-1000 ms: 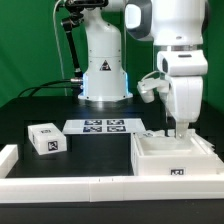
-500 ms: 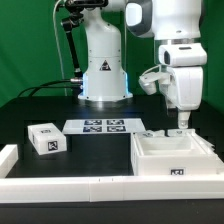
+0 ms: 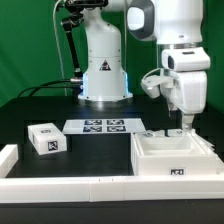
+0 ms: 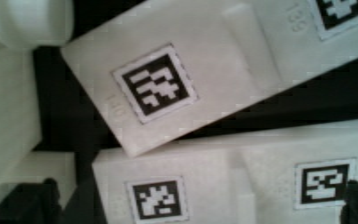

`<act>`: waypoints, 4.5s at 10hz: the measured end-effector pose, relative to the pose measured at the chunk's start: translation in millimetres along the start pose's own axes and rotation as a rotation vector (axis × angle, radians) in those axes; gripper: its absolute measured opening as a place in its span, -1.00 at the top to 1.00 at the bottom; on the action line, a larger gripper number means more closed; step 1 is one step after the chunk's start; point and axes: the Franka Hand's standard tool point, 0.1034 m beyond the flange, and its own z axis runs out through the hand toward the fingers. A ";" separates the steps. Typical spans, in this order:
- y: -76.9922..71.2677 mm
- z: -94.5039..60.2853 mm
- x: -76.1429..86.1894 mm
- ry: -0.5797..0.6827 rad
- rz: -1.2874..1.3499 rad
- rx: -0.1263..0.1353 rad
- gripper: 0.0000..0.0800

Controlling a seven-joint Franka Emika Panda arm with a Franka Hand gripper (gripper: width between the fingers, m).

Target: Assemble cabinet

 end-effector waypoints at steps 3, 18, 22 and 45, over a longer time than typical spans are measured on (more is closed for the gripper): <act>-17.2 18.1 17.7 0.029 -0.021 0.016 -0.99; -24.6 33.7 20.3 0.045 -0.003 0.037 0.83; -14.7 -0.1 9.1 -0.004 0.044 0.030 0.83; 12.1 -17.2 -31.2 -0.027 0.082 0.028 0.82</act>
Offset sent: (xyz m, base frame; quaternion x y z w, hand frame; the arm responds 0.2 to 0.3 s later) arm -0.0120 0.0255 -0.0188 0.0091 0.0220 0.0048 0.9997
